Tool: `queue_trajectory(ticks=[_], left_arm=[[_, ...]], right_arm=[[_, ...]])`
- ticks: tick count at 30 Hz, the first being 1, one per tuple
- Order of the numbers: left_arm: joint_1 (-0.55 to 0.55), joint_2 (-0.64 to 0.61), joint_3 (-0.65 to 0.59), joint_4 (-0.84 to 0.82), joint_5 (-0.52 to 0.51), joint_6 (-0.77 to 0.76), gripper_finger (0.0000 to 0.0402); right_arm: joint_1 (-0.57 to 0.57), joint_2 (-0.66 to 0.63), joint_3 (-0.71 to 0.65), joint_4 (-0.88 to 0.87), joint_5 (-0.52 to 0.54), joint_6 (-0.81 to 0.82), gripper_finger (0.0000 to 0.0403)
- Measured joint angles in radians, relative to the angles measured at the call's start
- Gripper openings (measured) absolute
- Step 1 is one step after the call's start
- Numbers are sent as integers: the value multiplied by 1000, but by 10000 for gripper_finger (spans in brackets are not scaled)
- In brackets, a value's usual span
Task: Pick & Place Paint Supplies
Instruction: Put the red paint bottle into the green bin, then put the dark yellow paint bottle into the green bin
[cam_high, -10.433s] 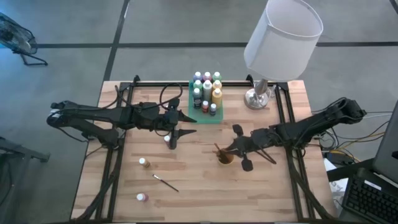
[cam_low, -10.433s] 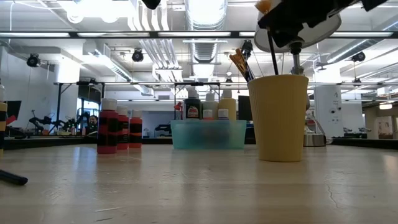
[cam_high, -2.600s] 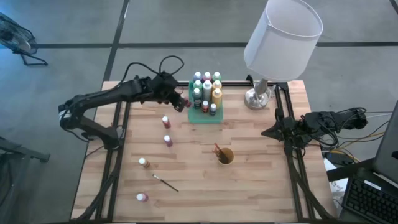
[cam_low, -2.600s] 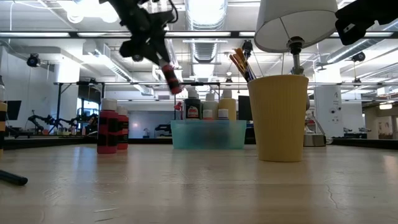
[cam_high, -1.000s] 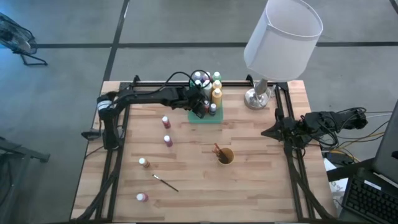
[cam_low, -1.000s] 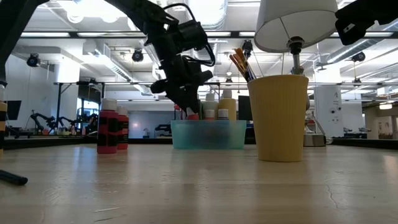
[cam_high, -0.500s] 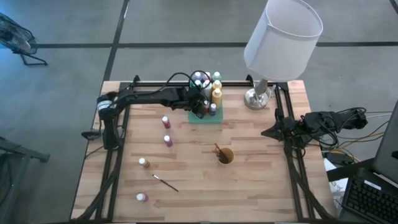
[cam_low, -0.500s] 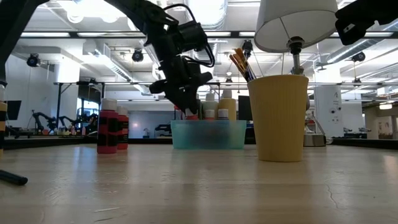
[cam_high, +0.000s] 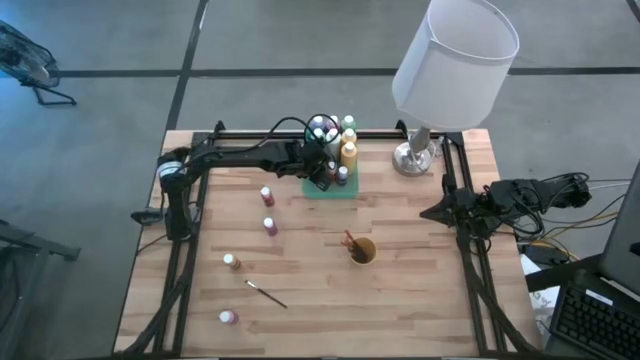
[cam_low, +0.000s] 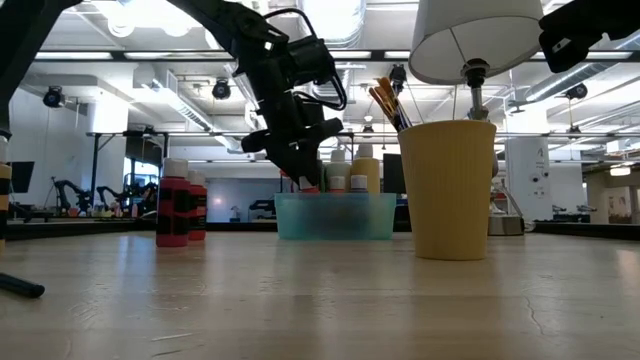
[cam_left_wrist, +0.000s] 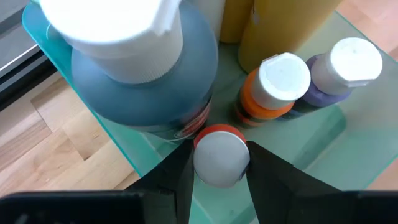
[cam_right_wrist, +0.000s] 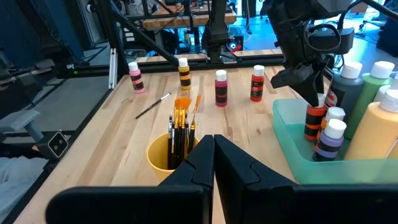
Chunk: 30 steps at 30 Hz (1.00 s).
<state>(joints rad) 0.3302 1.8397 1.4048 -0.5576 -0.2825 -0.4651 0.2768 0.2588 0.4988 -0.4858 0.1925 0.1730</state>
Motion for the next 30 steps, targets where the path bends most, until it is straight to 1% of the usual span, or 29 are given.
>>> queue_trajectory(ticks=[8, 13, 24, 30], left_arm=[[2, 0, 0, 1, 2, 5, 126], [2, 0, 3, 7, 14, 39, 130], [3, 0, 5, 26, 30, 52, 187], [3, -5, 11, 15, 48, 54, 198]], right_arm=[[0, 0, 0, 0, 0, 0, 8], [0, 0, 0, 0, 0, 0, 8], [0, 0, 0, 0, 0, 0, 8], [0, 0, 0, 0, 0, 0, 8]])
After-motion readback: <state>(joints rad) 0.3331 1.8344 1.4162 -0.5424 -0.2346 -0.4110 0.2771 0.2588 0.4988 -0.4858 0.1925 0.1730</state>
